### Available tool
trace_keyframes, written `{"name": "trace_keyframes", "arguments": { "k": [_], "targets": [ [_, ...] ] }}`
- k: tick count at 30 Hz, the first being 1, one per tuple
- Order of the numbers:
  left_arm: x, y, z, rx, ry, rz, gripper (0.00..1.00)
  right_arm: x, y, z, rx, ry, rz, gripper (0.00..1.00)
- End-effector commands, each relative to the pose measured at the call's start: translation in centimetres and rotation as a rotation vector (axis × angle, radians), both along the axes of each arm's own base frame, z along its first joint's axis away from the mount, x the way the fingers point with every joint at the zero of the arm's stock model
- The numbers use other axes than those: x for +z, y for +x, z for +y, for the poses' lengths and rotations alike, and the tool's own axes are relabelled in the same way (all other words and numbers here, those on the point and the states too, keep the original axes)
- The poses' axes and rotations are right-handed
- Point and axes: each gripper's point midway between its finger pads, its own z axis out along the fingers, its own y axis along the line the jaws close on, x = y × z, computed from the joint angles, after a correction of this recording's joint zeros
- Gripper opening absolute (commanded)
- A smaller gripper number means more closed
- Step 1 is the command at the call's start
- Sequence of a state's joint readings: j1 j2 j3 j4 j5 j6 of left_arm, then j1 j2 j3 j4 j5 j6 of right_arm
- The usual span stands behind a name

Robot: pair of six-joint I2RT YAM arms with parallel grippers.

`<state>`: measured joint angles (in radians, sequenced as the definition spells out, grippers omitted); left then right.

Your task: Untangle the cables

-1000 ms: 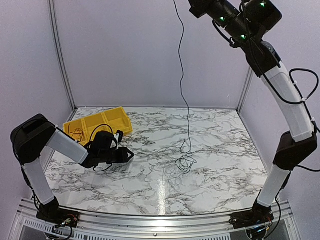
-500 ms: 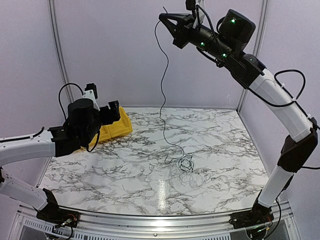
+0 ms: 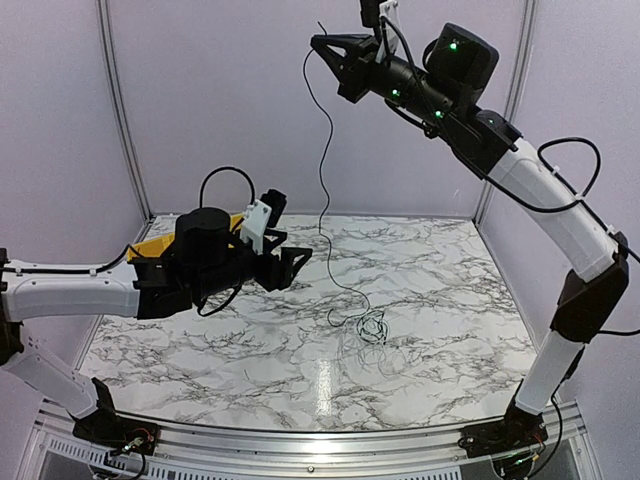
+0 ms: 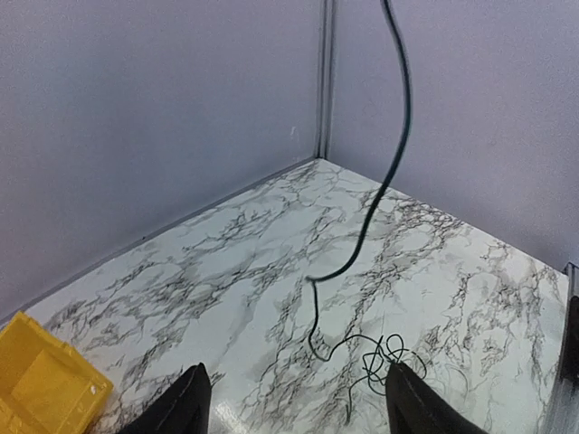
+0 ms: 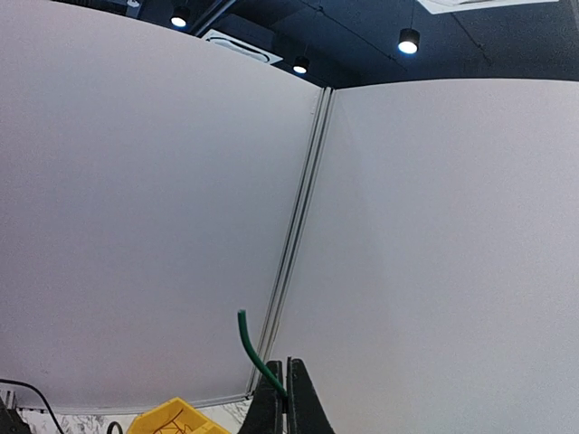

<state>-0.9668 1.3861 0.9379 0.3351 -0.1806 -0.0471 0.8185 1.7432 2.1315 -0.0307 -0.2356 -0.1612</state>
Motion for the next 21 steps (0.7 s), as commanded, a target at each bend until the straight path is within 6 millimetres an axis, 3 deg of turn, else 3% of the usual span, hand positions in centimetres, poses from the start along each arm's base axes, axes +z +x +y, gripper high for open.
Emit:
{"name": "trace_keyframes", "arguments": {
  "k": [1, 11, 16, 19, 21],
  "targets": [
    [3.8, 0.0, -3.2, -0.084, -0.069, -0.083, 0.65, 1.0, 0.1, -0.6, -0.011, 0.031, -0.002, 0.0],
    [3.9, 1.9, -6.1, -0.092, -0.077, -0.138, 0.4, 0.9, -0.1, -0.9, -0.008, 0.029, 0.012, 0.0],
    [4.1, 2.3, -6.0, -0.074, -0.089, -0.138, 0.04, 0.4, 1.0, -1.7, -0.05, 0.047, 0.07, 0.0],
    [4.0, 2.5, -4.3, -0.008, -0.105, -0.116, 0.0, -2.6, 3.5, -3.0, -0.131, 0.029, 0.17, 0.0],
    [3.4, 2.5, -2.4, 0.045, -0.133, -0.074, 0.0, -7.8, 6.5, -4.6, -0.2, 0.003, 0.331, 0.0]
  ]
}}
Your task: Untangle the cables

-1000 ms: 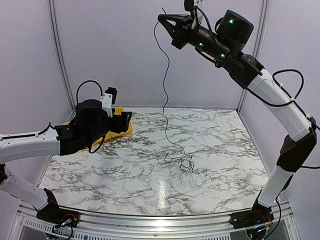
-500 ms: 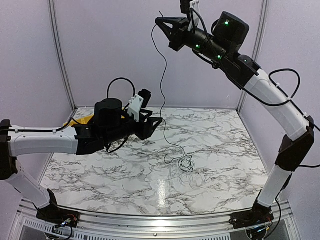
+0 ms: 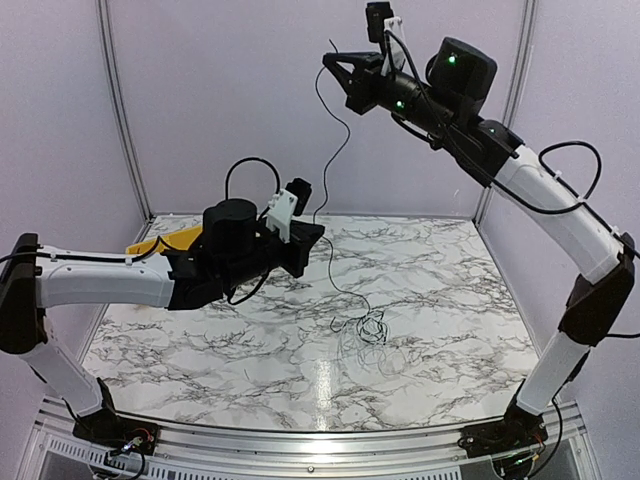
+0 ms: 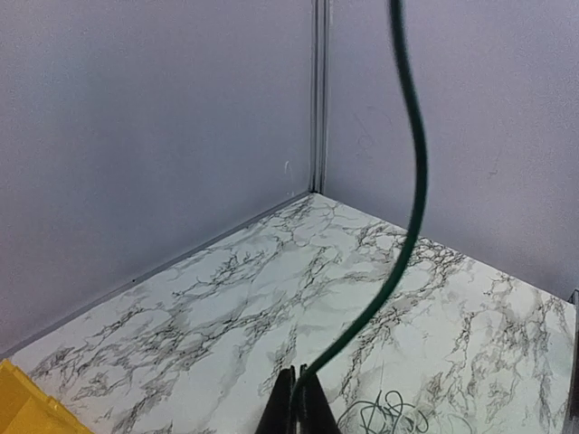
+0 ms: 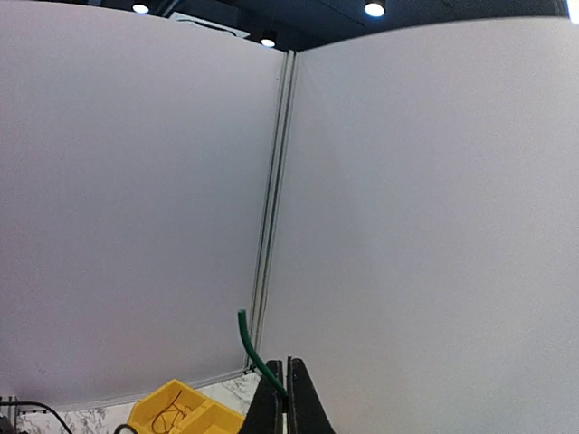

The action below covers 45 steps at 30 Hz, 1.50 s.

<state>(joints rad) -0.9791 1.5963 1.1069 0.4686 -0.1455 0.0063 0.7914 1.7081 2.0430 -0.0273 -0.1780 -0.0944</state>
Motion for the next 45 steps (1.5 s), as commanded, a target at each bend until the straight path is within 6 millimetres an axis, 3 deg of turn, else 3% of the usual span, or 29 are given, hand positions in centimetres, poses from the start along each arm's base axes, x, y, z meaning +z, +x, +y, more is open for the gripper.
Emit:
{"name": "trace_keyframes", "arguments": {
  "k": [1, 4, 7, 9, 11, 16, 20, 23, 28, 31, 33, 38, 45],
  "targets": [
    [1.2, 0.2, 4.2, 0.129, -0.108, 0.043, 0.0, -9.4, 6.1, -4.5, -0.17, -0.031, 0.33, 0.0],
    [-1.2, -0.3, 7.5, 0.204, -0.099, 0.111, 0.0, -20.9, 9.8, -9.7, -0.303, -0.121, 0.615, 0.0],
    [-3.4, -1.5, 10.2, 0.249, -0.089, 0.167, 0.0, -32.3, 10.3, -13.3, -0.395, -0.274, 0.801, 0.0],
    [-4.1, -2.0, 11.5, 0.27, -0.106, 0.197, 0.0, -36.9, 9.3, -13.8, -0.364, -0.352, 0.848, 0.1],
    [-4.4, -2.4, 12.6, 0.302, -0.129, 0.222, 0.0, -39.4, 7.9, -13.5, -0.303, -0.406, 0.849, 0.26],
    [-5.2, -2.6, 14.6, 0.381, -0.151, 0.28, 0.0, -42.9, 4.7, -11.9, -0.131, -0.528, 0.801, 0.45],
    [-5.8, -2.9, 15.4, 0.41, -0.154, 0.32, 0.0, -44.2, 2.3, -10.1, -0.027, -0.603, 0.73, 0.63],
    [-6.2, -3.1, 15.7, 0.416, -0.159, 0.338, 0.0, -44.9, 0.2, -7.6, 0.061, -0.683, 0.641, 0.8],
    [-6.3, -3.0, 16.1, 0.441, -0.179, 0.346, 0.0, -46.4, -2.2, -4.4, 0.164, -0.78, 0.553, 0.86],
    [-5.8, -2.9, 15.9, 0.443, -0.167, 0.354, 0.0, -48.0, -2.0, -3.7, 0.132, -0.814, 0.549, 0.84],
    [-4.9, -2.8, 15.1, 0.419, -0.121, 0.36, 0.0, -49.6, -1.4, -4.0, 0.091, -0.842, 0.573, 0.78],
    [-0.3, -2.2, 13.8, 0.395, -0.069, 0.347, 0.0, -51.1, -1.1, -3.7, 0.096, -0.869, 0.553, 0.54],
    [9.3, -1.4, 15.7, 0.47, -0.183, 0.218, 0.0, -52.6, -1.5, -4.3, 0.095, -0.889, 0.572, 0.23]
  ]
}}
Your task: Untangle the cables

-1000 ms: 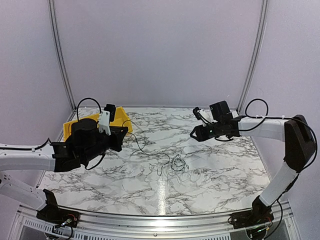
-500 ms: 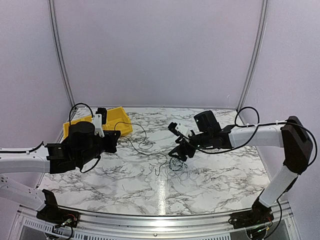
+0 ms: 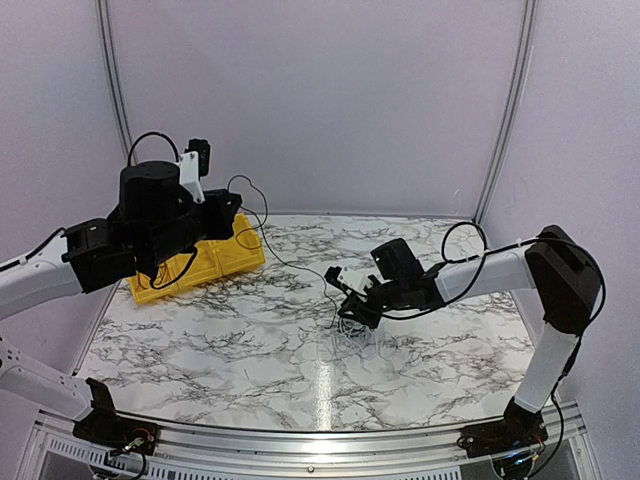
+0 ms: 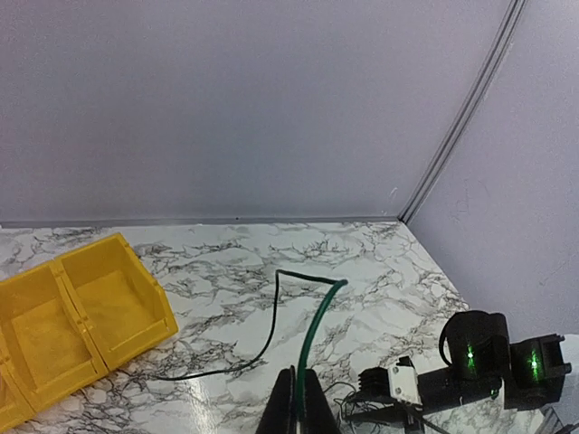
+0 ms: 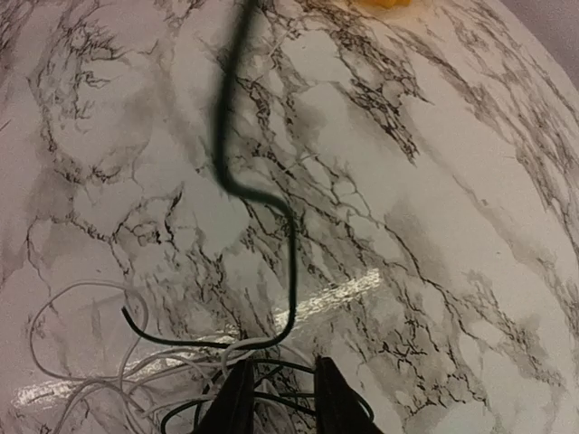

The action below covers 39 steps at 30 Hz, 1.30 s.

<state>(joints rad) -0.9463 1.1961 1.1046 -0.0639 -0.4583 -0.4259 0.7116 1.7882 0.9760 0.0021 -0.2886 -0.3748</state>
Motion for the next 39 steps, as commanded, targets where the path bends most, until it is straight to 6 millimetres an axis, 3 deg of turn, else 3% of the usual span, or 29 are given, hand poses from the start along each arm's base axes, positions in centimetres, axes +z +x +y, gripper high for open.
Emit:
{"name": "trace_keyframes", "arguments": {
  "k": [1, 3, 7, 10, 12, 14, 17, 24, 33, 35, 39],
  "targets": [
    [5.4, 0.1, 2.3, 0.068, 0.029, -0.084, 0.0, -0.3, 0.1, -0.1, -0.009, 0.001, -0.022, 0.23],
    [8.4, 0.1, 3.2, 0.098, 0.025, -0.144, 0.0, -0.6, -0.3, -0.5, -0.012, -0.002, -0.016, 0.23],
    [11.9, 0.2, 4.8, 0.149, 0.044, -0.22, 0.0, -0.2, -0.5, -0.7, -0.02, 0.007, -0.029, 0.22],
    [13.1, 0.6, 5.6, 0.175, 0.05, -0.233, 0.0, 0.3, -0.3, -0.8, -0.027, 0.014, -0.042, 0.23],
    [13.2, 1.0, 5.9, 0.185, 0.066, -0.225, 0.0, 1.5, 0.0, -0.5, -0.031, 0.036, -0.058, 0.31],
    [12.7, 1.5, 6.2, 0.199, 0.077, -0.209, 0.0, 3.3, 0.6, 0.0, -0.038, 0.065, -0.081, 0.4],
    [11.6, 2.4, 6.7, 0.215, 0.066, -0.155, 0.0, 7.9, 1.3, 0.9, -0.006, 0.11, -0.158, 0.52],
    [8.8, 4.2, 6.9, 0.216, 0.082, -0.032, 0.0, 15.8, -0.5, -0.3, 0.087, 0.099, -0.267, 0.67],
    [4.0, 7.6, 7.7, 0.217, 0.113, 0.096, 0.0, 25.0, -0.2, -5.4, -0.038, 0.112, -0.37, 0.71],
    [3.2, 8.4, 8.4, 0.23, 0.129, 0.113, 0.0, 26.5, 0.0, -6.8, -0.077, 0.11, -0.403, 0.71],
    [1.5, 10.0, 10.4, 0.272, 0.189, 0.139, 0.0, 27.5, 0.2, -8.7, -0.128, 0.108, -0.429, 0.71]
  ]
}}
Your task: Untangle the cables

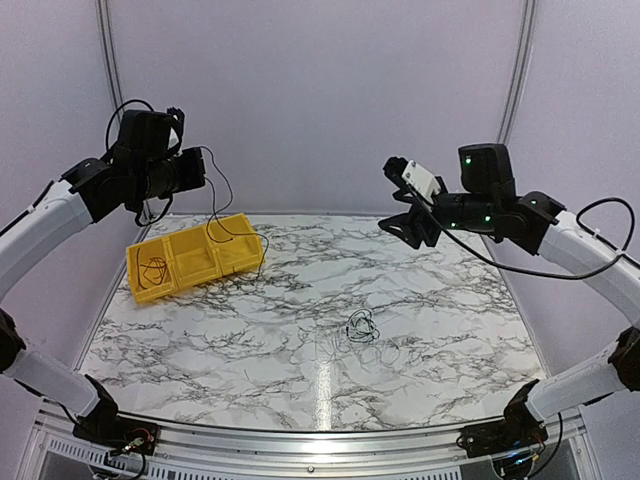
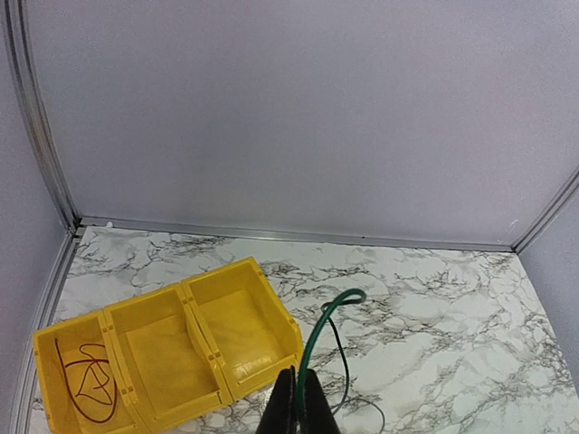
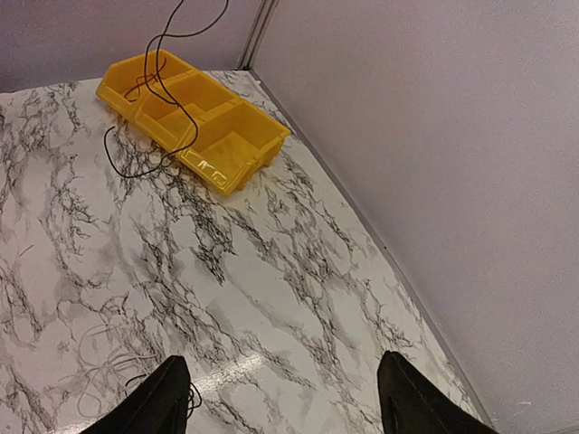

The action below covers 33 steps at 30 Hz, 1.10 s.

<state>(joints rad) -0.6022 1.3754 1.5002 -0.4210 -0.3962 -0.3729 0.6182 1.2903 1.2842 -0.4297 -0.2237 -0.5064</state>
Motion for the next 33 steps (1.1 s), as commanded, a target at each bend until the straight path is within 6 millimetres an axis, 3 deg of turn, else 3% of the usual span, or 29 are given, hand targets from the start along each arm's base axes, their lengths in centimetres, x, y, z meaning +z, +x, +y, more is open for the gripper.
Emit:
{"name": "trace_keyframes", "arguments": {
  "k": [1, 11, 17, 20, 27, 33],
  "targets": [
    [-2.3, 1.3, 1.7, 0.01, 0.067, 0.057, 0.0, 1.2, 0.1, -2.8, -0.074, -0.018, -0.015, 0.71],
    [-5.1, 3.7, 7.5, 0.142, 0.224, 0.104, 0.0, 0.5, 1.3, -6.9, -0.187, 0.055, 0.047, 0.72],
    [-6.5, 5.3, 9.9, 0.217, 0.304, 0.139, 0.0, -0.4, 0.8, -7.3, -0.189, 0.075, 0.069, 0.72],
    [-6.4, 6.0, 11.2, 0.25, 0.373, 0.142, 0.0, -1.0, 0.4, -7.5, -0.193, 0.071, 0.082, 0.72],
    [-3.9, 5.9, 14.4, 0.321, 0.344, 0.1, 0.0, -2.0, -0.1, -8.1, -0.205, 0.077, 0.108, 0.72],
    [-4.5, 5.7, 15.4, 0.337, 0.361, 0.116, 0.0, -1.9, 0.3, -8.4, -0.217, 0.099, 0.112, 0.72]
  ]
}}
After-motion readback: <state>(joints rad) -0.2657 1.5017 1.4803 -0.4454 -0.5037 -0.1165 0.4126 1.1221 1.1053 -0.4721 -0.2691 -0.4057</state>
